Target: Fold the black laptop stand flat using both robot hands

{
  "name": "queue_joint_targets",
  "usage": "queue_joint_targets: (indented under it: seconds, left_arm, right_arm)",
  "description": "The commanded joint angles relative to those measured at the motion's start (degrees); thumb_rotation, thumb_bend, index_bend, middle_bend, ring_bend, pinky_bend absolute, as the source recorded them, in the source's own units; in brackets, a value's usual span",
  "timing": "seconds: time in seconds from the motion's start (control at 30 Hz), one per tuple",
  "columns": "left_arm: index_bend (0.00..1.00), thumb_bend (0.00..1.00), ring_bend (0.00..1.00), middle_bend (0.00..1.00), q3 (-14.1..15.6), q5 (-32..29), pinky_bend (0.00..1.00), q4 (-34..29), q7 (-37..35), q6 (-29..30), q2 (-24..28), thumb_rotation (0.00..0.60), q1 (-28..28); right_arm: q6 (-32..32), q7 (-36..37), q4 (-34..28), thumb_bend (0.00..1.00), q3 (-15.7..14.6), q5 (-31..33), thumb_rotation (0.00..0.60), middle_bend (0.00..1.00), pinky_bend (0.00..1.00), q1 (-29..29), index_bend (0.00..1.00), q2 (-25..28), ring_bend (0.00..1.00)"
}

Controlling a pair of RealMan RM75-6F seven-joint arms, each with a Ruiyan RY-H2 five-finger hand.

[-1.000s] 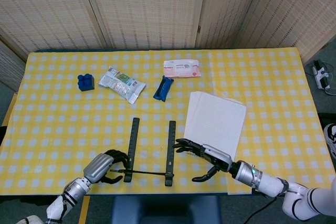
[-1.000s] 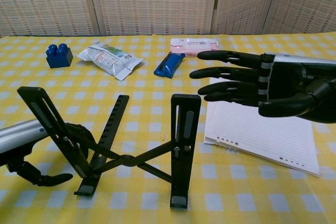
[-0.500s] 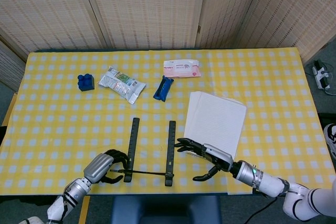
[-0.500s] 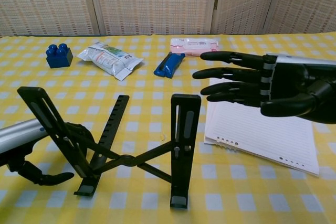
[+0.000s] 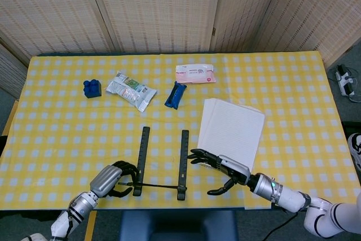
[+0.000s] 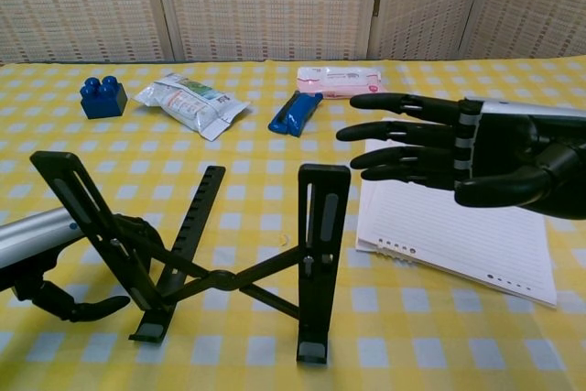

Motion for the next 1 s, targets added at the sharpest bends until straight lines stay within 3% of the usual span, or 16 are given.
queue_joint_targets:
  seconds: [0.03, 1.0]
  left_arm:
    - [0.53, 0.40, 0.27, 0.35, 0.05, 0.07, 0.22, -0.06, 0.09, -0.05, -0.02, 0.600, -0.01]
    - [0.56, 0.47, 0.27, 0.35, 0.13, 0.26, 0.21, -0.14, 0.51, 0.42, -0.40, 0.600, 0.57]
  right_arm:
    - [0.03, -0.03, -0.02, 0.22, -0.03, -0.03, 0.600, 0.12, 0.04, -0.06, 0.00, 0.04, 0.13]
    - [0.37, -0.42, -0.12, 0.22, -0.19, -0.28, 0.600, 0.12, 0.04, -0.88, 0.00, 0.13, 0.13]
